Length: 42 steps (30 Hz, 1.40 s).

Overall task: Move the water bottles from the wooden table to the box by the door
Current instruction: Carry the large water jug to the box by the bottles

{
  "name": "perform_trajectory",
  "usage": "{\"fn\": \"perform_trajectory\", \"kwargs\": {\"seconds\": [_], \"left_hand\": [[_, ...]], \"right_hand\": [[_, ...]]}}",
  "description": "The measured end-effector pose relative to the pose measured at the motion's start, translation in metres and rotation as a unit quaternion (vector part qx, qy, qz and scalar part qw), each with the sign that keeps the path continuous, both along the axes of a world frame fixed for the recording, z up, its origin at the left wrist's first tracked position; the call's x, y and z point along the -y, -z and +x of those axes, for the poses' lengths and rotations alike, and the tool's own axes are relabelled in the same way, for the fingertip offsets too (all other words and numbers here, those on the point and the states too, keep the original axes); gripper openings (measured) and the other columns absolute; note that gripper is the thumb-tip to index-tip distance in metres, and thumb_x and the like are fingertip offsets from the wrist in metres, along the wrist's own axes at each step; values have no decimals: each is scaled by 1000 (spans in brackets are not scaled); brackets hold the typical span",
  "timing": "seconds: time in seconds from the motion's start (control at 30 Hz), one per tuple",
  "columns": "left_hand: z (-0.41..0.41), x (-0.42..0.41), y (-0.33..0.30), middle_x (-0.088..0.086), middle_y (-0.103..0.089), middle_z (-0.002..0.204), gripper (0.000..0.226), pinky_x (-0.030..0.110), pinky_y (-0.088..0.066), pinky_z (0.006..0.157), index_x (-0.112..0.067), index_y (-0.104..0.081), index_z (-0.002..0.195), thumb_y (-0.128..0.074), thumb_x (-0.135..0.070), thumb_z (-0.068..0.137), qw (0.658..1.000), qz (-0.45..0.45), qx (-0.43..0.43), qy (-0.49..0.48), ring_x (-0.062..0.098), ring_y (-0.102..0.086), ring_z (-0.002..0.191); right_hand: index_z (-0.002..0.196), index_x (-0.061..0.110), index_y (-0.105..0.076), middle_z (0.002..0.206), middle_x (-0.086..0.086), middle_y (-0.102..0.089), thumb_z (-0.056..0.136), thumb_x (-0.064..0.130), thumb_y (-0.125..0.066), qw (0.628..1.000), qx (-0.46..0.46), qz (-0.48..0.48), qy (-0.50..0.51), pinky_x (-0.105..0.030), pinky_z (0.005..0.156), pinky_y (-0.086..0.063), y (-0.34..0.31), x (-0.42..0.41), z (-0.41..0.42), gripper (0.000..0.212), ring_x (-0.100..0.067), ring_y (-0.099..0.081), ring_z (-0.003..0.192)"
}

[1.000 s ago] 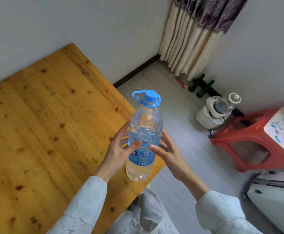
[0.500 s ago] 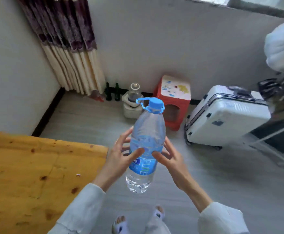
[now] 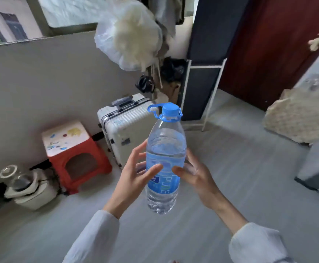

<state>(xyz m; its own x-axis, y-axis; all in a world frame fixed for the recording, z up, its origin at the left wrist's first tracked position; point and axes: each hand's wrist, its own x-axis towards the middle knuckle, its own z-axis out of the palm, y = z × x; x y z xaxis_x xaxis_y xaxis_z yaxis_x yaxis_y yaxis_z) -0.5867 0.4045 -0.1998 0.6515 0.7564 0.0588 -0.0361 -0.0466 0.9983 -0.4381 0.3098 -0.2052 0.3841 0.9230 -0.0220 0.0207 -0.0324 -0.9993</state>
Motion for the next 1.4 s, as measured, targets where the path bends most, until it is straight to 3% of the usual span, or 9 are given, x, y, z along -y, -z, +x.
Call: {"fn": "perform_trajectory", "kwargs": {"seconds": [0.17,0.37,0.57,0.67,0.87,1.0,1.23,1.4], "left_hand": [[134,11,-8,6,-61,112,63,18,-52,69,-35,-42,128,-67,-33,70,994,6,5,109,10,-67,95],[276,7,-14,2,-64,113,62,20,-53,73,-38,-43,128,-67,-34,71,976,22,3,219,11,-66,100],[417,-17,-4,-1,-66,111,63,28,-56,78,-40,-42,128,-70,-40,72,957,19,5,290,12,-65,102],[492,-38,-2,-4,-66,110,59,30,-56,78,-45,-44,124,-69,-39,72,947,21,8,321,12,-65,102],[642,-68,-22,-3,-65,111,60,22,-55,76,-39,-44,127,-70,-33,73,921,40,15,387,9,-66,98],[729,-67,-25,-1,-65,108,63,13,-51,67,-33,-43,129,-68,-28,71,913,32,19,406,5,-67,93],[899,-50,-16,3,-65,109,63,17,-53,72,-34,-44,127,-69,-28,70,910,24,11,414,10,-67,94],[1030,-30,-22,1,-64,105,54,21,-54,77,-38,-47,118,-68,-16,75,912,28,15,409,10,-67,94]], "right_hand": [[129,39,-43,127,9,-59,72,32,-69,994,0,6,105,-31,97,-46,-7,39,113,63,-8,-56,116],[131,34,-43,123,14,-62,73,25,-68,976,7,38,215,-17,87,-48,-9,60,226,64,-8,-59,112],[129,33,-45,122,13,-63,73,25,-68,958,12,38,283,-24,92,-48,-4,51,343,61,-10,-58,114],[126,31,-48,118,12,-65,73,23,-68,949,13,45,311,-19,88,-49,-5,36,408,58,-11,-60,111],[117,36,-54,113,14,-67,75,20,-68,926,11,58,373,-11,80,-47,-18,14,530,48,-8,-62,107],[114,42,-55,112,18,-67,75,21,-68,914,10,57,401,-10,78,-47,-21,15,607,46,-7,-63,106],[111,45,-56,111,19,-67,73,21,-69,903,4,66,425,-10,76,-48,-9,30,770,47,-7,-64,103],[109,45,-57,114,15,-66,77,13,-69,902,15,69,426,-16,79,-50,-14,50,900,46,-12,-63,105]]}}
